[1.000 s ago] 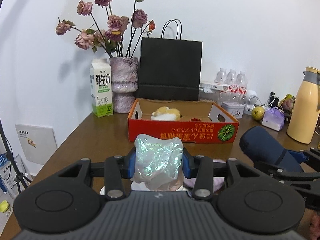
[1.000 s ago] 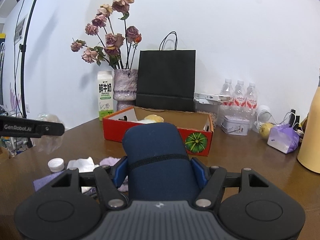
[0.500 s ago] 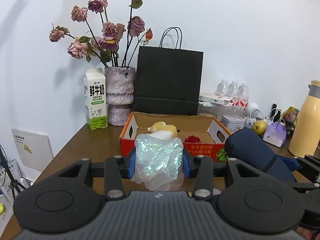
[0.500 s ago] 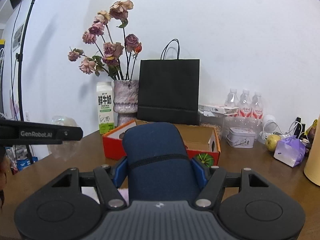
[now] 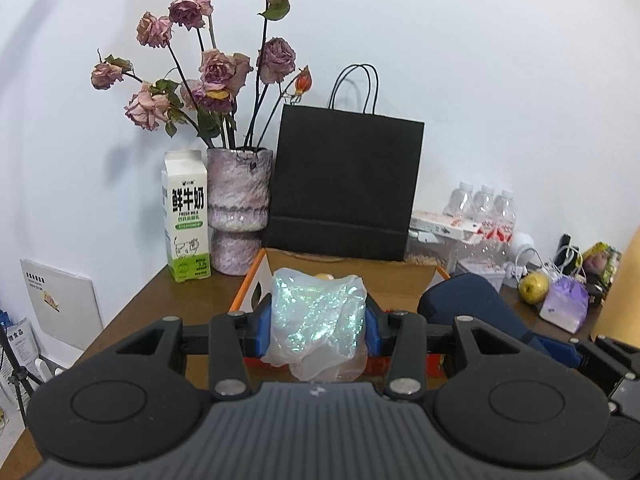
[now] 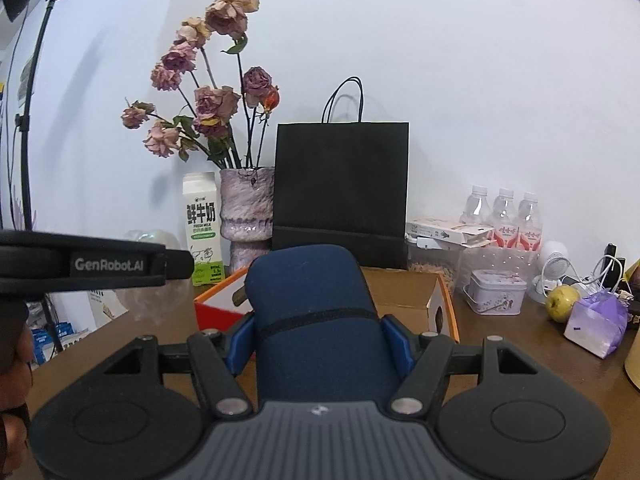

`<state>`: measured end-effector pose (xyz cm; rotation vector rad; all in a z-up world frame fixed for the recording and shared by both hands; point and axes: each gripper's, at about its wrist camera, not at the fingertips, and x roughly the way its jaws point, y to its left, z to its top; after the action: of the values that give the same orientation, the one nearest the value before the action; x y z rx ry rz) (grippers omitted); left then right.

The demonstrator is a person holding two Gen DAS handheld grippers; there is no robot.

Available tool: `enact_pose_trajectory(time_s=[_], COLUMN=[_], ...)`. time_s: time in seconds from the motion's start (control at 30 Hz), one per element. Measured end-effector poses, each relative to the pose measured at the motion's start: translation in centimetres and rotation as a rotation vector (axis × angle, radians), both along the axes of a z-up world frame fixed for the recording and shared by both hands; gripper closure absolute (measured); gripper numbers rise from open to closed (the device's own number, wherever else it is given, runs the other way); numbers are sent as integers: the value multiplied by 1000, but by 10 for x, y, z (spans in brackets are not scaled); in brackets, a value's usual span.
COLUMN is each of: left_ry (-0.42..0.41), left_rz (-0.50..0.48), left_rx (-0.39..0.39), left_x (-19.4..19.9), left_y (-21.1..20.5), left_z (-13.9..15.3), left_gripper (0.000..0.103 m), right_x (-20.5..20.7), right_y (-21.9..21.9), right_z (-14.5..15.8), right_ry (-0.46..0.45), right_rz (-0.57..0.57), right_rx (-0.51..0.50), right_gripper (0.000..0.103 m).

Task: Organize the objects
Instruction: 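Carry the plastic bag and glasses case toward the red box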

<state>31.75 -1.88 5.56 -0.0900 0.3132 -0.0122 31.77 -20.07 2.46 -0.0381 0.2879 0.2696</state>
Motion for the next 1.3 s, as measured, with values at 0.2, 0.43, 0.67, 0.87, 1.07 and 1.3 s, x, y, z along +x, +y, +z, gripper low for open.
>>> enact_pose_trajectory(time_s=[0.2, 0.43, 0.67, 0.87, 1.07, 1.3], left_ry=[-10, -15, -1, 16, 42, 71], left_rz=[12, 43, 63, 82, 94, 104], left_rx=[0, -12, -22, -22, -18, -8], left_x=[20, 47, 75, 99, 123, 147], left_y=[-4, -6, -5, -4, -3, 0], left_z=[7, 9, 7, 3, -3, -12], left_gripper=[59, 59, 59, 59, 59, 59], right_x=[25, 53, 82, 107, 131, 158], right_y=[4, 2, 1, -1, 0, 1], right_z=[6, 7, 5, 2, 0, -5], right_ry=[-4, 0, 17, 42, 64, 89], right_rz=[-7, -15, -19, -17, -16, -16], right_rx=[7, 17, 21, 27, 20, 20], right_gripper=[38, 38, 38, 38, 38, 38])
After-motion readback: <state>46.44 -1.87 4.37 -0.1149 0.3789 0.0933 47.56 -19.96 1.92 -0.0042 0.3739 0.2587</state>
